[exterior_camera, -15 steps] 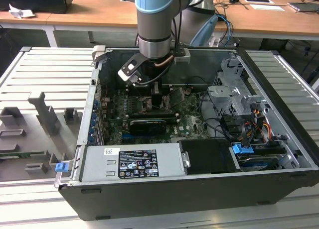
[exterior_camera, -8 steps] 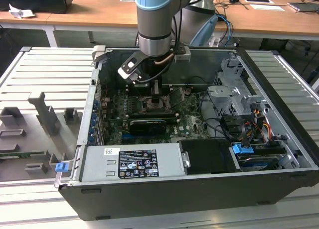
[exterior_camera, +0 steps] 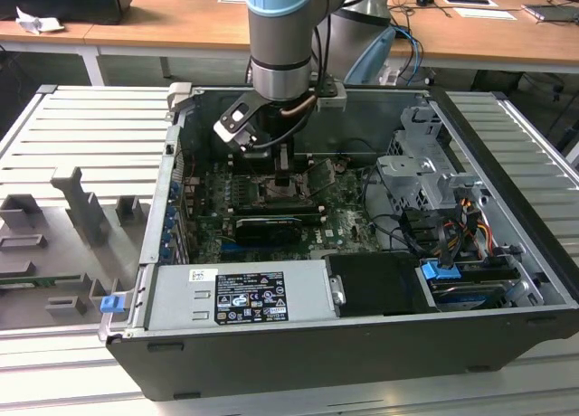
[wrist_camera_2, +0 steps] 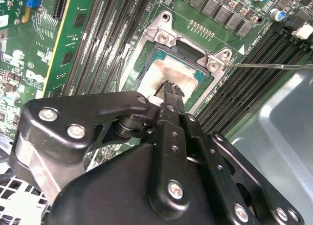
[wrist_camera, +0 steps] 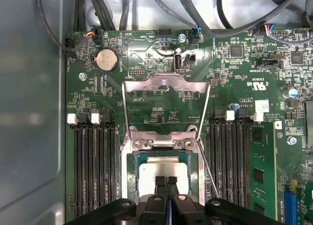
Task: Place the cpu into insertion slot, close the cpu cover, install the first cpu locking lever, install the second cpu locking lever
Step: 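Close the cpu cover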
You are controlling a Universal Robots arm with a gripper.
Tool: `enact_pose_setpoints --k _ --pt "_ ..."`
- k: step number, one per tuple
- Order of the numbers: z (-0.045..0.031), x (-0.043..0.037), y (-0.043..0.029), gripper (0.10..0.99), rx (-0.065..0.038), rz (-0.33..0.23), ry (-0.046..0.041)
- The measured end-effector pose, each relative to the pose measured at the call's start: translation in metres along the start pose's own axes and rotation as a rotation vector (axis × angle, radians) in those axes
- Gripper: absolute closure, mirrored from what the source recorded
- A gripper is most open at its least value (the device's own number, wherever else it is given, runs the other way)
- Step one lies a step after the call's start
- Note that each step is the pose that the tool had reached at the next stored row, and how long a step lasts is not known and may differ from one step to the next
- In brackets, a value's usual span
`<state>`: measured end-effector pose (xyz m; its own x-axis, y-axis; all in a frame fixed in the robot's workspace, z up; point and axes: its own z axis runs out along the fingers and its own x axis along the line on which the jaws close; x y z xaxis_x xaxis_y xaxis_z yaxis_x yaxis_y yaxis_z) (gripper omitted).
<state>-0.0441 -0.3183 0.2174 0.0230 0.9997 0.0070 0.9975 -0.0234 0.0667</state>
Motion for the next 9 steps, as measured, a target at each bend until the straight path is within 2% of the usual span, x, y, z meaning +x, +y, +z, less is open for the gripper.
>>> enact_pose_setpoints --k 9 --pt "-0.0024 0.0 0.0002 0.98 0.0 0.0 0.0002"
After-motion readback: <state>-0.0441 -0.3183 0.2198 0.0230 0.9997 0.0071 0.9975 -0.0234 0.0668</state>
